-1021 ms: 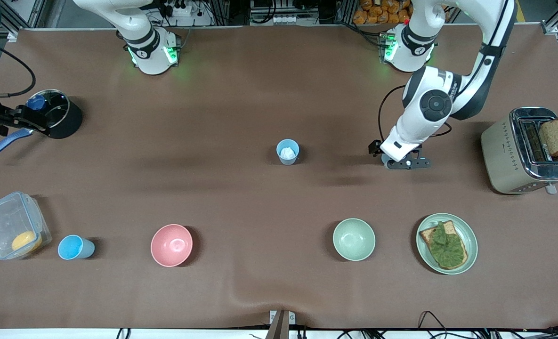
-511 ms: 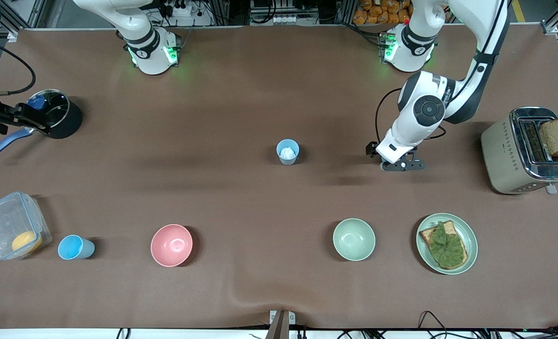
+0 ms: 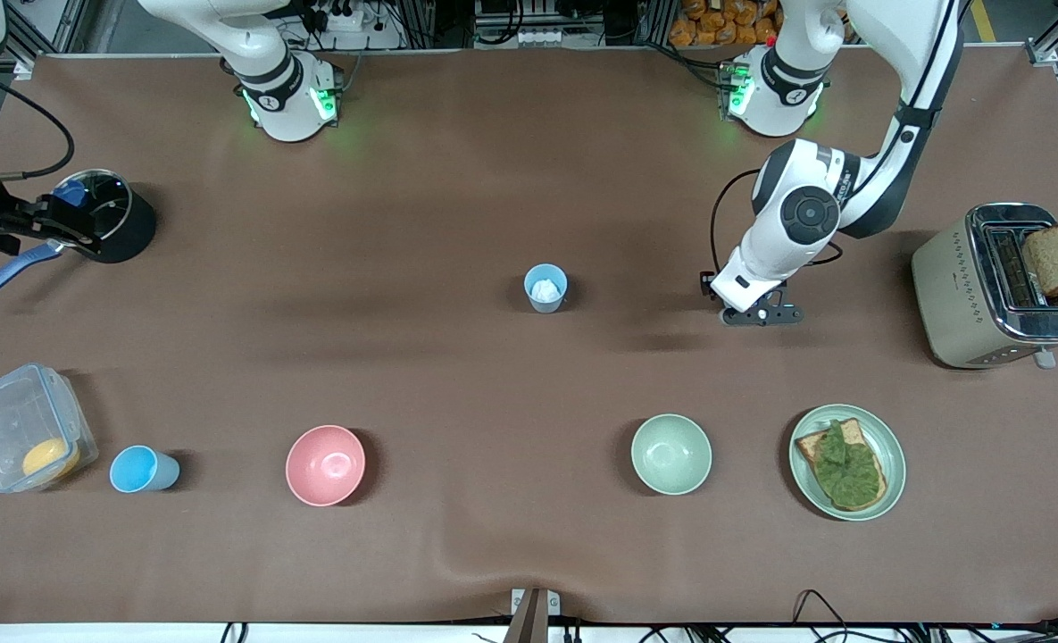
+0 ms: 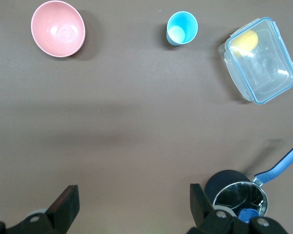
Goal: Stack blue cups with both arms
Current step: 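Reach the left gripper to the blue cup by the toaster and grasp it, then lift the blue cup and carry it above the placed cup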
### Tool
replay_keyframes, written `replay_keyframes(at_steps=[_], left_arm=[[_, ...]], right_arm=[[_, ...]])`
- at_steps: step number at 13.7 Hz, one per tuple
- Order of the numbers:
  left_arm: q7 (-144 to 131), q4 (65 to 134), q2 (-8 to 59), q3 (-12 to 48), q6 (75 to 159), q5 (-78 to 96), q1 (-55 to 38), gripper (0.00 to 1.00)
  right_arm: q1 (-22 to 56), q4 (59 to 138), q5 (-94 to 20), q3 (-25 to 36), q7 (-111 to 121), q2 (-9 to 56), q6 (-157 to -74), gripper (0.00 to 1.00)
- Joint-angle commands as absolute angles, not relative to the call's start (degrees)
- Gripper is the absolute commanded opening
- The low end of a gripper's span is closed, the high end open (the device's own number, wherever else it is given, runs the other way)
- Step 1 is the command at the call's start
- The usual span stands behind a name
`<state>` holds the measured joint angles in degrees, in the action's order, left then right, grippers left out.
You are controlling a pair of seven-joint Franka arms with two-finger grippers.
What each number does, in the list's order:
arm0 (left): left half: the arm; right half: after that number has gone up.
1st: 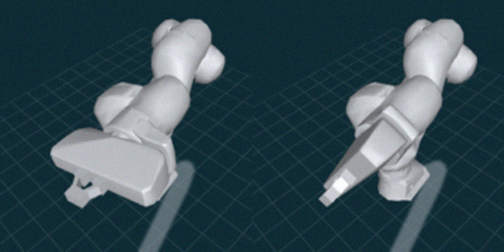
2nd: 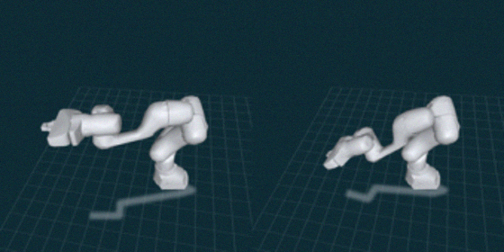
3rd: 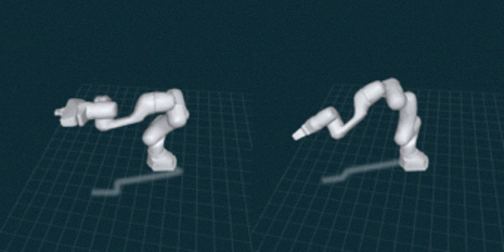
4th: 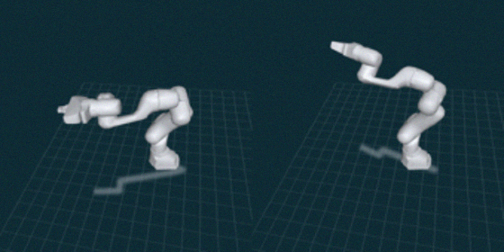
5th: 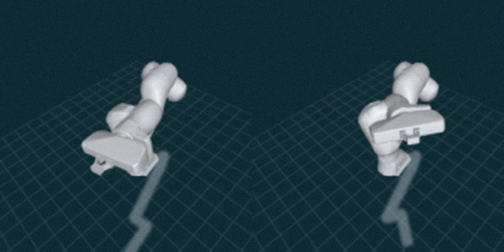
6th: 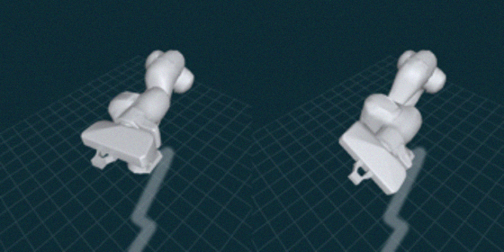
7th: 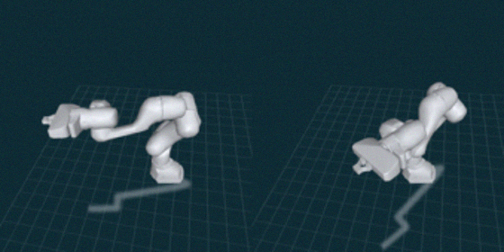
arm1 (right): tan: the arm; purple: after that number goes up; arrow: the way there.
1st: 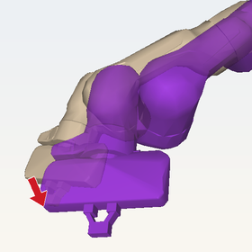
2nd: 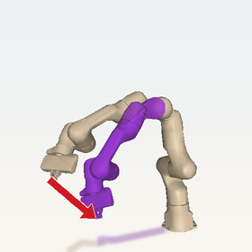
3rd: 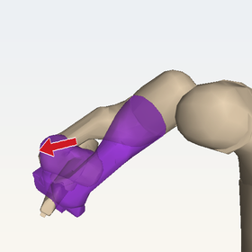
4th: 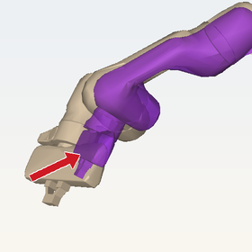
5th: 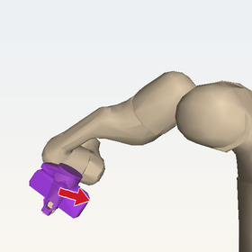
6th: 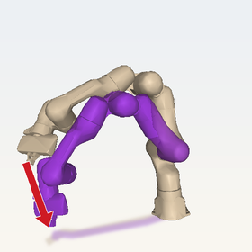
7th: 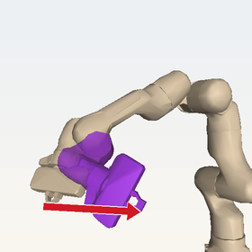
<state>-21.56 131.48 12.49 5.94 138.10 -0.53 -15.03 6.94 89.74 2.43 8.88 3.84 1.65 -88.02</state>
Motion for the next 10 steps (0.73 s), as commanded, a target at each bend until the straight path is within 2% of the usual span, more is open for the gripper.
replay_keyframes(at_steps=[1, 2, 7, 10], left_arm=[[-21.8, 132.36, 11.87, 5.71, 139.04, 0.26, -15.38, 0.04], [-21.54, 132.36, 11.69, 5.71, 138.78, 0.26, -15.21, 0.0], [-21.53, 131.84, 8.63, 5.71, 134.4, 0.09, -14.94, 0.0], [-21.8, 128.6, 5.81, 6.06, 131.05, -0.17, -15.12, 0.0]], right_arm=[[7.47, 88.51, 2.9, 9.14, 3.78, 2.11, -87.19, 1.0], [7.56, 88.51, 2.9, 9.14, 3.87, 2.11, -87.1, 1.0], [7.21, 88.59, 2.81, 9.23, 4.39, 2.02, -86.93, 1.0], [7.21, 88.59, 2.81, 9.23, 4.4, 2.11, -86.92, 1.0]])
